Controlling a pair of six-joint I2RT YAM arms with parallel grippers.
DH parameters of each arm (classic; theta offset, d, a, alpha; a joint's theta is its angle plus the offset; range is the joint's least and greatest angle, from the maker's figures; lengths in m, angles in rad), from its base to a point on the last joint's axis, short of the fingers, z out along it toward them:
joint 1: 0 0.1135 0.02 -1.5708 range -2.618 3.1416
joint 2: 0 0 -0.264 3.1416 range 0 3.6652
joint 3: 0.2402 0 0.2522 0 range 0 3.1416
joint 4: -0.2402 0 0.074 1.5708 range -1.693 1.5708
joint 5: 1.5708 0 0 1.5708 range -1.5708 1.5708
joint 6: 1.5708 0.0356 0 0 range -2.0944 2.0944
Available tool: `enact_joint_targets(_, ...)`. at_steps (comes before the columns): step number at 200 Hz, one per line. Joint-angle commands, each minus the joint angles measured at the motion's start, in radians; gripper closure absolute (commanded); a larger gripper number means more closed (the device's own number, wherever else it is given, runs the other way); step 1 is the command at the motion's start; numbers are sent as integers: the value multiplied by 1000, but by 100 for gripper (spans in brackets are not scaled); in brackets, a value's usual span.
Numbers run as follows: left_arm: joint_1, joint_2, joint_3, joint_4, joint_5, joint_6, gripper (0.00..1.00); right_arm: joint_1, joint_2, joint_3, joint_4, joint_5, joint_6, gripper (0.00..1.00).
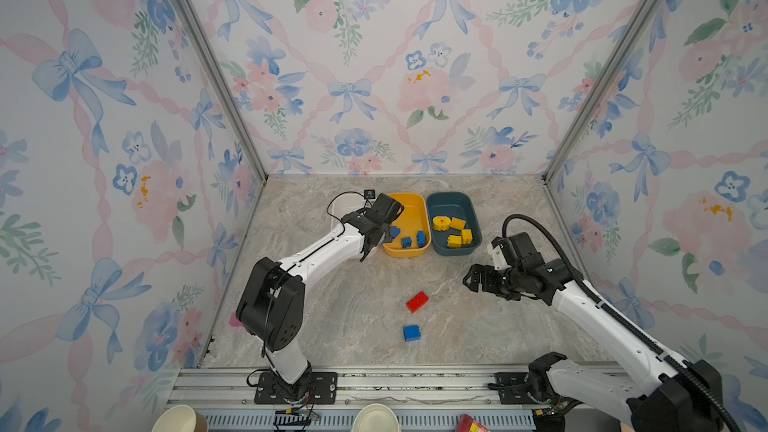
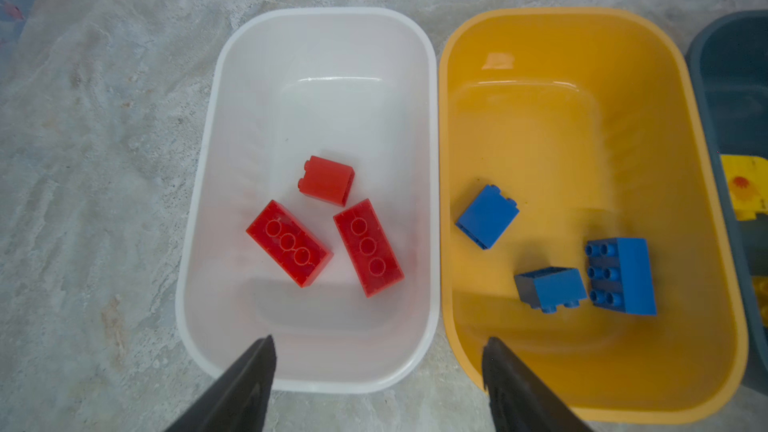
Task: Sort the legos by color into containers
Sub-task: 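Move the left gripper back toward the red 2x3 brick on the table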
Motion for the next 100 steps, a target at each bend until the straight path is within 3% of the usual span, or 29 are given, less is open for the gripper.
enact_joint_targets(1,-51,-67,-64,-11,22,87,18,-15,-12,16,-49,7,-28,3)
enact_joint_targets(58,-218,-153,-177,-13,113,249,14,-74,-28,-11,-66,-49,-56,3)
enact_joint_targets(100,-299,-150,-189,-14,184,332,17,-99,-45,-33,-66,-89,-54,3)
